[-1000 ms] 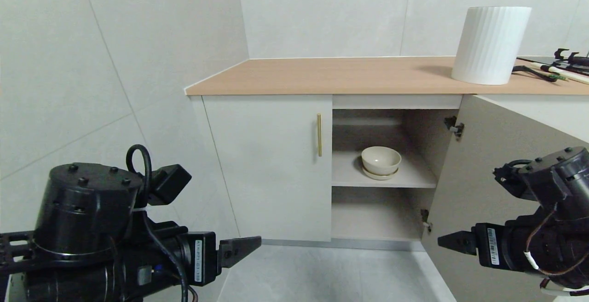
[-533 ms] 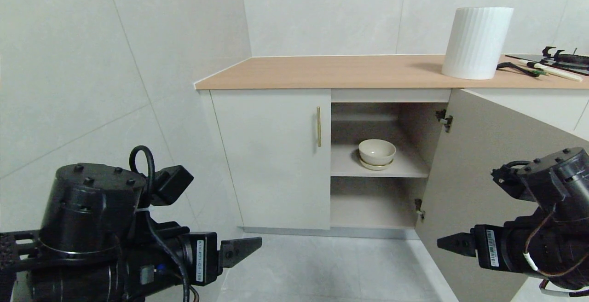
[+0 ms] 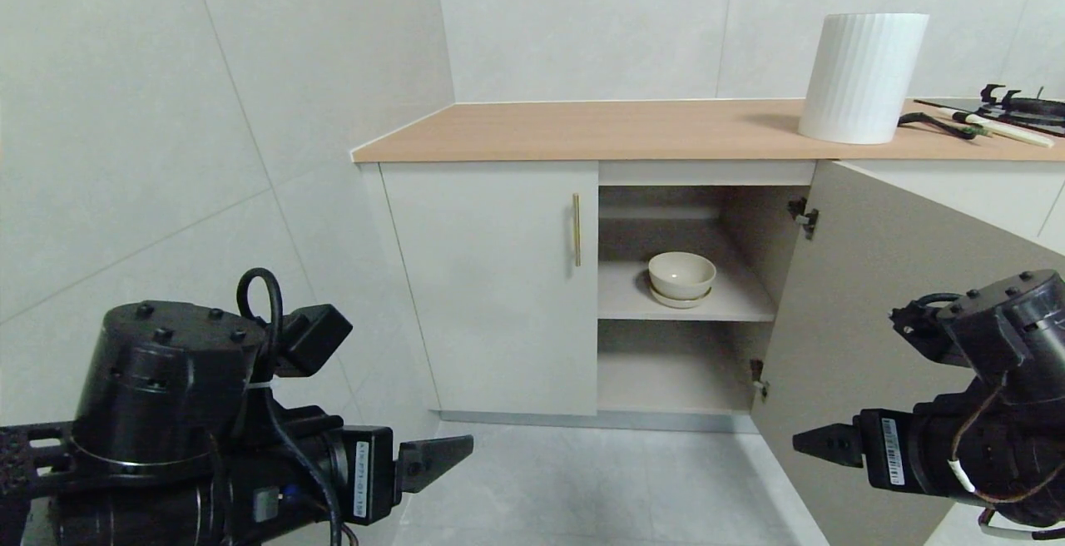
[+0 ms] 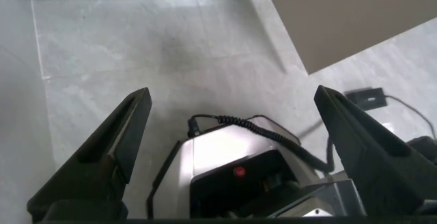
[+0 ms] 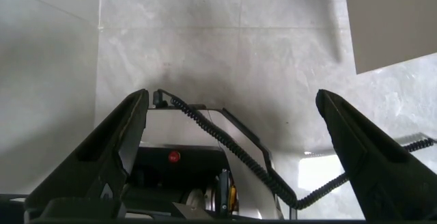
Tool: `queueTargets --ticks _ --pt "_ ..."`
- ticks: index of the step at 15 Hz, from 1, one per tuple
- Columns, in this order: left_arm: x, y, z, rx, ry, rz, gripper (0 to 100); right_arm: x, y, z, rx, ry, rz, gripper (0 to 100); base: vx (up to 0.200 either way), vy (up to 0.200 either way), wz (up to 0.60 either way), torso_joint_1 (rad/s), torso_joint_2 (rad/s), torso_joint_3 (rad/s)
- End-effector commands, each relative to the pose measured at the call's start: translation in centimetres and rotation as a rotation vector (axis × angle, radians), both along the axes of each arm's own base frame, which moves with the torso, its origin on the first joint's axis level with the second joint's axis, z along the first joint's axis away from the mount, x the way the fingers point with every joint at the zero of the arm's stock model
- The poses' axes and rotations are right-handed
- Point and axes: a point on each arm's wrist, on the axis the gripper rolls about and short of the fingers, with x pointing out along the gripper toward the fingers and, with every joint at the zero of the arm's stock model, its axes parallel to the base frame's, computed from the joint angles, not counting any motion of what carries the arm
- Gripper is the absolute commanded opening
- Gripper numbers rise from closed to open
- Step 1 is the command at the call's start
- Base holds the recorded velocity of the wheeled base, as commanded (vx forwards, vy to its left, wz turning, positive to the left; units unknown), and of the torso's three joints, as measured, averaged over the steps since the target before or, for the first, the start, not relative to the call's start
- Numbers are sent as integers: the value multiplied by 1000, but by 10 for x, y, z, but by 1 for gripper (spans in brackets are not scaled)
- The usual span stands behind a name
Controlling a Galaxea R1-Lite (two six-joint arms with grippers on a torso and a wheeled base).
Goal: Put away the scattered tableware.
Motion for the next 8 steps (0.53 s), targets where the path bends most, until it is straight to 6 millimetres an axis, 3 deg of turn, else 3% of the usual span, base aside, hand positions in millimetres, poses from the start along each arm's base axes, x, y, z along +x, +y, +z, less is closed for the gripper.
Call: queueTargets --ticks 1,8 --pt "0 0 -2 11 3 -3 100 0 -1 -1 -4 4 -1 100 0 -200 0 7 2 2" --pt "-1 0 -3 13 4 -6 100 -23 -17 8 -101 14 84 100 0 -200 0 3 1 -2"
